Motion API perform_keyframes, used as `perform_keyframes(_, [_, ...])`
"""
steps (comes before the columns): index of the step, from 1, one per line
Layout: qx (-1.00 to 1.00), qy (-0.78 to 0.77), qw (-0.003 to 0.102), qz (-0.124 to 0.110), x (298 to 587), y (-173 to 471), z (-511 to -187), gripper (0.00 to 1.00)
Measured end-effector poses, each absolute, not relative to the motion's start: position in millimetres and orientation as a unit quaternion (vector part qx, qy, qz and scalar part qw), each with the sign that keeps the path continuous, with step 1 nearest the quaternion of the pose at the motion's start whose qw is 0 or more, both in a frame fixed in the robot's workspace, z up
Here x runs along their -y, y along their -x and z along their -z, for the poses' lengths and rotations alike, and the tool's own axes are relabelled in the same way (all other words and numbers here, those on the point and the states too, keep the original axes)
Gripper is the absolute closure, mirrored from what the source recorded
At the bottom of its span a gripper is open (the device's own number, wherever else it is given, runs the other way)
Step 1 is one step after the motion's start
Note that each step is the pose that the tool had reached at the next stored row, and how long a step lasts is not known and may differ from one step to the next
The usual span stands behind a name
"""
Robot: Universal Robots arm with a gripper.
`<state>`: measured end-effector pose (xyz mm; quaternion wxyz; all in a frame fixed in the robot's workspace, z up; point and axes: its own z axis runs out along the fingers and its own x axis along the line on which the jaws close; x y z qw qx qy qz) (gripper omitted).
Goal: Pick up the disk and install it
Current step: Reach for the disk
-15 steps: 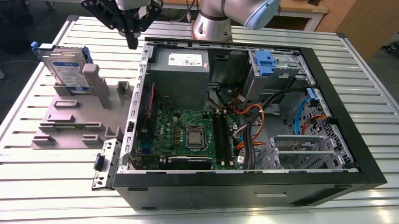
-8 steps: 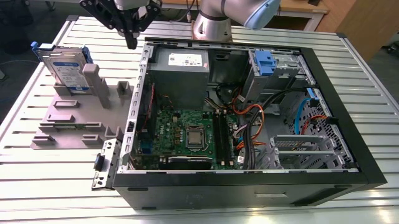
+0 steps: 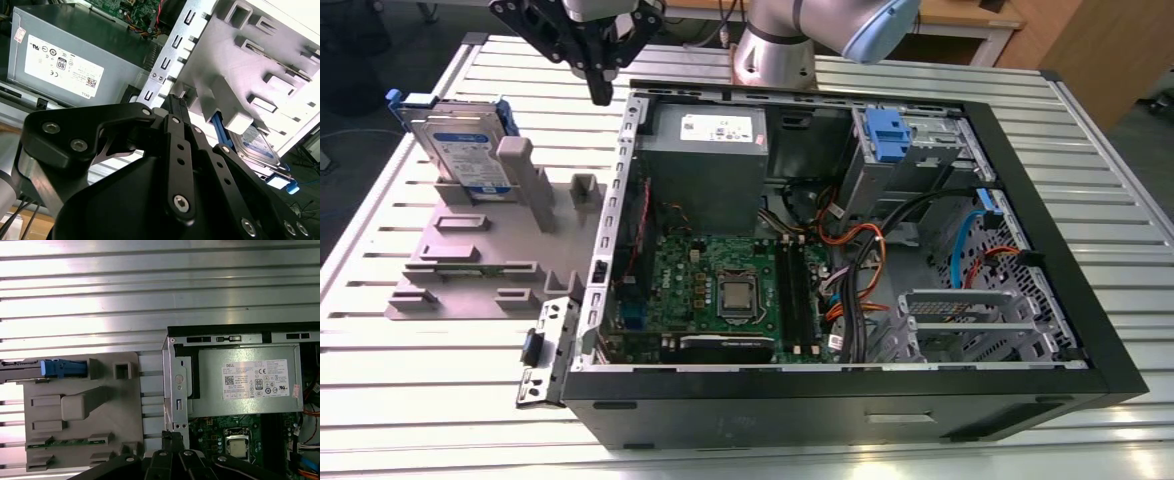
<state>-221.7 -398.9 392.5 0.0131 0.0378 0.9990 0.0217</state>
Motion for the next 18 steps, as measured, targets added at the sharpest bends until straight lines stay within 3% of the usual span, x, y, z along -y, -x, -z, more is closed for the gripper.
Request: perform_keyframes(18, [-0.999, -0.038, 0.013, -0.022, 397.6, 225.6, -392.4, 0.89])
